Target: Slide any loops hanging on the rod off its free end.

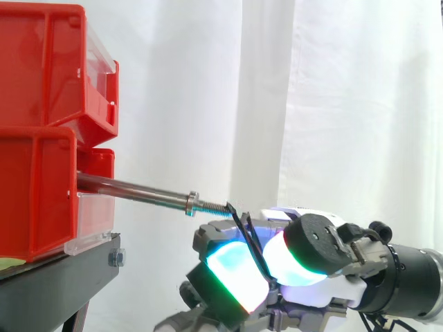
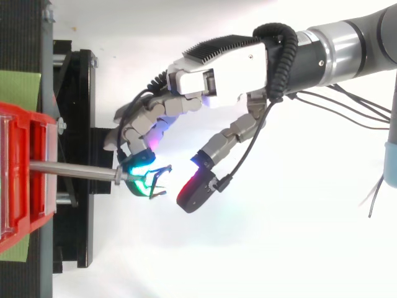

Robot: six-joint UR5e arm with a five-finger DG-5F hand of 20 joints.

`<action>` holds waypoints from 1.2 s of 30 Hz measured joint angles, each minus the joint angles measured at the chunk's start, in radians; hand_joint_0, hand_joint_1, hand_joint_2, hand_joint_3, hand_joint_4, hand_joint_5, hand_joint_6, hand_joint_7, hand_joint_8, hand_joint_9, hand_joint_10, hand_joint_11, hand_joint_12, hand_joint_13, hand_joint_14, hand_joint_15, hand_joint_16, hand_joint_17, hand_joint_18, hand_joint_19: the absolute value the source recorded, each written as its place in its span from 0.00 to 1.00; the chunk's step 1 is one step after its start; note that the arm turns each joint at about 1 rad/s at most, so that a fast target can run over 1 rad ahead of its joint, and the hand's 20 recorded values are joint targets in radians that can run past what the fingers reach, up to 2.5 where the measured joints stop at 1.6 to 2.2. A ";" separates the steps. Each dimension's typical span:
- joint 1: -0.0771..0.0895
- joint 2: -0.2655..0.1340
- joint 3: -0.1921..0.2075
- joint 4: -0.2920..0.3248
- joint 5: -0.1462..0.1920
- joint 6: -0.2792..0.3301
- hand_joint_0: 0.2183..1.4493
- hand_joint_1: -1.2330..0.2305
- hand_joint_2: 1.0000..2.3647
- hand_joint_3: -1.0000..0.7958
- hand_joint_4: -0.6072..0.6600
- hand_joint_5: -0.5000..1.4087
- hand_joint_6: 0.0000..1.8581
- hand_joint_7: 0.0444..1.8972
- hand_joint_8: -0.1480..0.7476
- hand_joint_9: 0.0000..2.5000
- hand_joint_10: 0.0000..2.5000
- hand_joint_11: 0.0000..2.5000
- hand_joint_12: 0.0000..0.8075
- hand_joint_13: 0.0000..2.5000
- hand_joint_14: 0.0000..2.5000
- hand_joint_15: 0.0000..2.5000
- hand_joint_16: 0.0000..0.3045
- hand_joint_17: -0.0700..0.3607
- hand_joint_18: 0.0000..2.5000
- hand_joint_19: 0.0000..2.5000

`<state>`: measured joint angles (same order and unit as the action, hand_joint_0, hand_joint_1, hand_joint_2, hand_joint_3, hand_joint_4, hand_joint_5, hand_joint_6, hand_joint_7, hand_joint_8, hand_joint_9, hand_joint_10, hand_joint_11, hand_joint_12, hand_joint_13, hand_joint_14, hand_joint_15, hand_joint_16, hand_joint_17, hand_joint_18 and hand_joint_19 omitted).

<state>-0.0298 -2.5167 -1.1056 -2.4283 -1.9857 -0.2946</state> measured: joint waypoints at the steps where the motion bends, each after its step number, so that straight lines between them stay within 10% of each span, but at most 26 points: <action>1: -0.002 0.006 -0.001 -0.018 -0.007 -0.001 0.27 0.42 0.01 0.41 0.60 0.17 0.47 0.78 0.47 0.26 0.00 0.07 0.35 0.20 0.00 0.00 0.12 0.36 0.14 0.00; 19: -0.017 0.210 -0.183 -0.210 0.033 -0.086 0.29 0.36 0.01 0.36 0.60 0.17 0.46 0.78 0.47 0.26 0.00 0.07 0.35 0.20 0.00 0.00 0.12 0.36 0.14 0.00; 36: -0.027 0.292 -0.193 -0.523 0.129 -0.047 0.30 0.30 0.00 0.28 0.62 0.17 0.47 0.75 0.46 0.27 0.00 0.07 0.34 0.21 0.00 0.00 0.12 0.36 0.17 0.00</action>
<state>-0.0567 -2.2250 -1.2991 -2.9508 -1.8565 -0.3413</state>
